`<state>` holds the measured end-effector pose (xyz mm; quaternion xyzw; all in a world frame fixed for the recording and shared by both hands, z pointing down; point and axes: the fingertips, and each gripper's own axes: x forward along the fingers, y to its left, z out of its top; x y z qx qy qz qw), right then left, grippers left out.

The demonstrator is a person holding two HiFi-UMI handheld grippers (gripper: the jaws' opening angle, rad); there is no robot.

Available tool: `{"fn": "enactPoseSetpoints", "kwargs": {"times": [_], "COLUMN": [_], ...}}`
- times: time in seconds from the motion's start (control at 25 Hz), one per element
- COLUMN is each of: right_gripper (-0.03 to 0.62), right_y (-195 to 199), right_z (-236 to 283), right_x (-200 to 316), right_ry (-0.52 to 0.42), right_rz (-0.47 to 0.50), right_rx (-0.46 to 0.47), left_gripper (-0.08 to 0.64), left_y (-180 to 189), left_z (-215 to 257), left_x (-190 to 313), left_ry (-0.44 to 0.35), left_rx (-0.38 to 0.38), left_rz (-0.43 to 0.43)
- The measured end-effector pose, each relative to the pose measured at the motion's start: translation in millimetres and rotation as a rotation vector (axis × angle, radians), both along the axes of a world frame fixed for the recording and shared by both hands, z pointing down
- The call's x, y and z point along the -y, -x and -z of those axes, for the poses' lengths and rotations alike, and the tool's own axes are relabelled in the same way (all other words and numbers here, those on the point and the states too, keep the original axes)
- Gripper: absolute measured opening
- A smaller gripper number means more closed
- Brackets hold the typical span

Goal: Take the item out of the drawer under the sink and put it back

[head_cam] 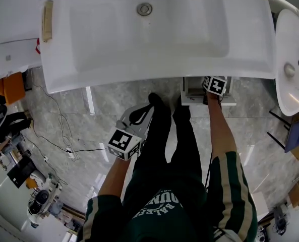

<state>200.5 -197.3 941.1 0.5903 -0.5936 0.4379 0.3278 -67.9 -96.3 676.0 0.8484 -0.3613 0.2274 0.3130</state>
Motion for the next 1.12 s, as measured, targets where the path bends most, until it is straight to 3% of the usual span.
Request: {"fn": "enactPoseSetpoints", "kwargs": {"times": [0.4, 0.72, 1.12], "right_gripper": [0.052, 0.052, 0.052], "right_y": [-4.5, 1.0, 24.6], "right_z": [22.5, 20.9, 51.0], "right_x": [-4.6, -10.3, -18.3], "right_ry": [-0.015, 0.062, 0.038], "right_rz": [0.078, 0.35, 0.593], "right_rx": [-0.057, -0.116, -0.178], "left_gripper": [0.051, 0.051, 0.051], "left_y": [-5.6, -8.6, -9.4], "left_z": [16.5, 27.9, 40.3], "left_x": [6.8, 3.3, 2.4], "left_ry": [-0.038, -0.05, -0.053], "left_rx": [-0.024, -0.037, -0.042], "left_rz": [0.003, 0.023, 0.065]}}
